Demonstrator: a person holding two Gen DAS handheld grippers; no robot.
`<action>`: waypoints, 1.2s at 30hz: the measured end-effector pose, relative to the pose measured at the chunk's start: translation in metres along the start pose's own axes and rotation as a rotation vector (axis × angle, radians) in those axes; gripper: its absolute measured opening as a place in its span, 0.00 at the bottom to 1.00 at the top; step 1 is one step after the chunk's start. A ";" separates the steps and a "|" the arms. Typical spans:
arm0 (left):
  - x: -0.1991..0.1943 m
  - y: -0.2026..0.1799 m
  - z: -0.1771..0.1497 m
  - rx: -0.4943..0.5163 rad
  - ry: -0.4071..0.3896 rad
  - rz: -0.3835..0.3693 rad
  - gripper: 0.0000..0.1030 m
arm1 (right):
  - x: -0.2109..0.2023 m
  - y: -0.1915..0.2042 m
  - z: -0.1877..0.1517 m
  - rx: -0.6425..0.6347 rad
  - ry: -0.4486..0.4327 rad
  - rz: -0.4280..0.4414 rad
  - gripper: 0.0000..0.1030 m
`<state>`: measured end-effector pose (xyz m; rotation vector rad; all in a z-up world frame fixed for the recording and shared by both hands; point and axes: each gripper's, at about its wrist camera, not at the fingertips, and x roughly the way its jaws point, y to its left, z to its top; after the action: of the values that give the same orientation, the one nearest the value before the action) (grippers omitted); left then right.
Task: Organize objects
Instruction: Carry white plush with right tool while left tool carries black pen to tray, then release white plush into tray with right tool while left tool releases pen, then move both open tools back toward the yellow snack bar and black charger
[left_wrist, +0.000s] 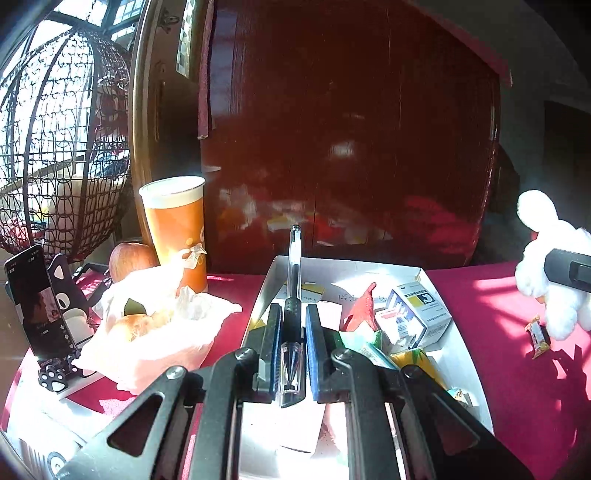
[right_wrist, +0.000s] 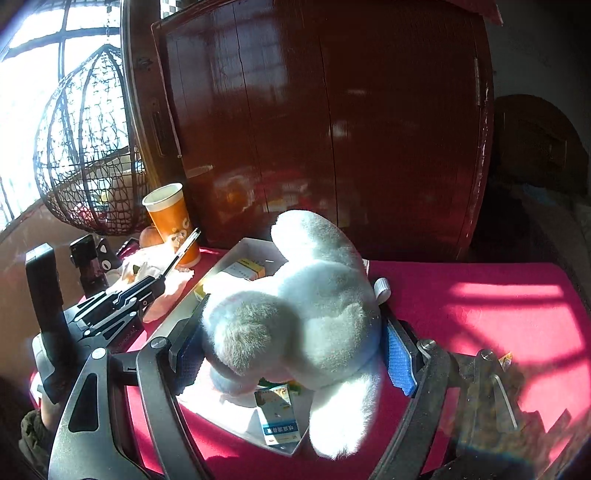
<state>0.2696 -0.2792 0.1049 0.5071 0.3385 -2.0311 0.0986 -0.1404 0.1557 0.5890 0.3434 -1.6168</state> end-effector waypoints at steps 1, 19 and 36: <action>0.004 0.000 0.001 0.005 0.008 0.004 0.10 | 0.004 0.004 0.001 -0.003 0.004 0.008 0.79; 0.091 0.009 0.028 -0.077 0.183 -0.083 0.11 | 0.101 0.044 -0.009 -0.098 0.129 -0.022 0.81; 0.065 0.023 0.033 -0.228 0.083 -0.002 1.00 | 0.092 0.039 -0.023 -0.116 0.072 -0.068 1.00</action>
<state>0.2543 -0.3545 0.1015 0.4497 0.6136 -1.9460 0.1364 -0.2092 0.0899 0.5529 0.5114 -1.6318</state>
